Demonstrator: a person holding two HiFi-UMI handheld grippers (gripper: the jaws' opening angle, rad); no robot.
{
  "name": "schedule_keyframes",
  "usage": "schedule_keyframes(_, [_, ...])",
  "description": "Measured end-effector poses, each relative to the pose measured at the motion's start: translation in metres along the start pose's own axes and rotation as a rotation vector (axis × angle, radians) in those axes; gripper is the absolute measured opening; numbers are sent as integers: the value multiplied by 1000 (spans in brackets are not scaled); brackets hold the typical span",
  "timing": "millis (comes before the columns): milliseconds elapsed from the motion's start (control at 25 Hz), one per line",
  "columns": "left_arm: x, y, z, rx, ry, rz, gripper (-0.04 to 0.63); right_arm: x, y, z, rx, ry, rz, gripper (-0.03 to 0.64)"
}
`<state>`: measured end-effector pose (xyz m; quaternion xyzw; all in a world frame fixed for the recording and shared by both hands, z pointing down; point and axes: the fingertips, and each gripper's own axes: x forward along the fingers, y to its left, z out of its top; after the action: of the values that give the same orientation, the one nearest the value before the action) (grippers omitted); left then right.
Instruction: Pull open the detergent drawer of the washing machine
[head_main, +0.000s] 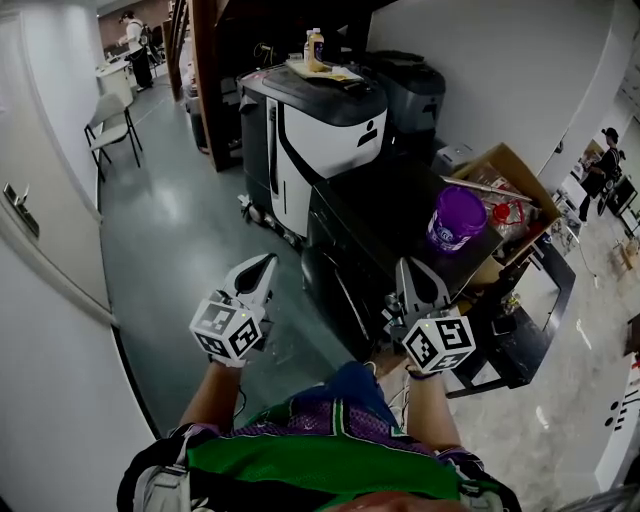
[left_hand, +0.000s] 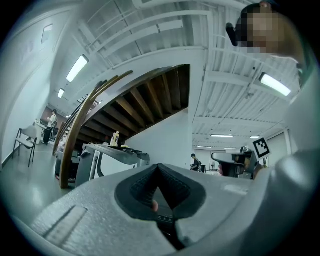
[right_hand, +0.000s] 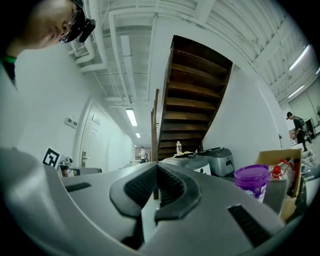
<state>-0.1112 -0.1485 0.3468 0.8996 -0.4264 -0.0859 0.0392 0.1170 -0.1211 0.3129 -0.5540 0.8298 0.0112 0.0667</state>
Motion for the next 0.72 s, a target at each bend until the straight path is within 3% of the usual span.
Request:
schedule_keyframes(120, [7, 3, -11, -26, 22, -17, 12, 1, 4, -2, -5, -4, 29, 0])
schedule_keyframes(360, [35, -6, -44, -40, 114, -131, 18, 17, -2, -14, 16, 14, 77, 0])
schedule_keyframes(520, [53, -2, -55, -109, 129, -164, 84, 28, -5, -27, 11, 41, 89, 0])
schedule_keyframes(720, [75, -1, -64, -118, 142, -194, 112, 40, -19, -41, 24, 59, 60, 0])
